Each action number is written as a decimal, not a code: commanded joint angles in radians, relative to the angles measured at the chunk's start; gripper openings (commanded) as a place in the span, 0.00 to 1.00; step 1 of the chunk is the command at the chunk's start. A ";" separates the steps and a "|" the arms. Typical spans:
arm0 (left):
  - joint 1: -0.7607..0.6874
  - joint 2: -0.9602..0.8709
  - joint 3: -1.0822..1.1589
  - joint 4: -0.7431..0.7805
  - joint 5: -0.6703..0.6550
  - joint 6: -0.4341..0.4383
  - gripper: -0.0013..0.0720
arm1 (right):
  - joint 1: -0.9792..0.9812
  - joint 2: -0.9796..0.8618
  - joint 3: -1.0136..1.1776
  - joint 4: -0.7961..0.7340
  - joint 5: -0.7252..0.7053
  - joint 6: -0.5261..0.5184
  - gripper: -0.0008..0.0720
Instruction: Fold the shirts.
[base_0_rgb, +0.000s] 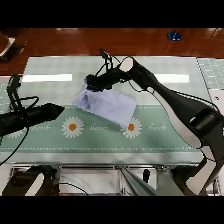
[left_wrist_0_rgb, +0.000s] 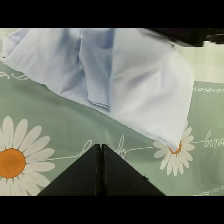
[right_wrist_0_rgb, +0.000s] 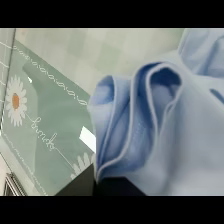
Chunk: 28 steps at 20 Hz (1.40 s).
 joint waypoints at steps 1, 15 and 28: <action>0.001 0.003 -0.003 0.001 0.008 -0.001 0.04 | 0.020 -0.061 0.029 0.048 -0.029 -0.006 0.59; 0.000 0.003 -0.003 0.001 0.050 0.000 0.04 | -0.484 0.909 -0.825 -0.829 0.095 0.342 0.57; -0.002 0.003 -0.003 0.000 0.090 -0.001 0.04 | -0.281 0.661 -1.201 0.153 -0.318 -0.017 0.57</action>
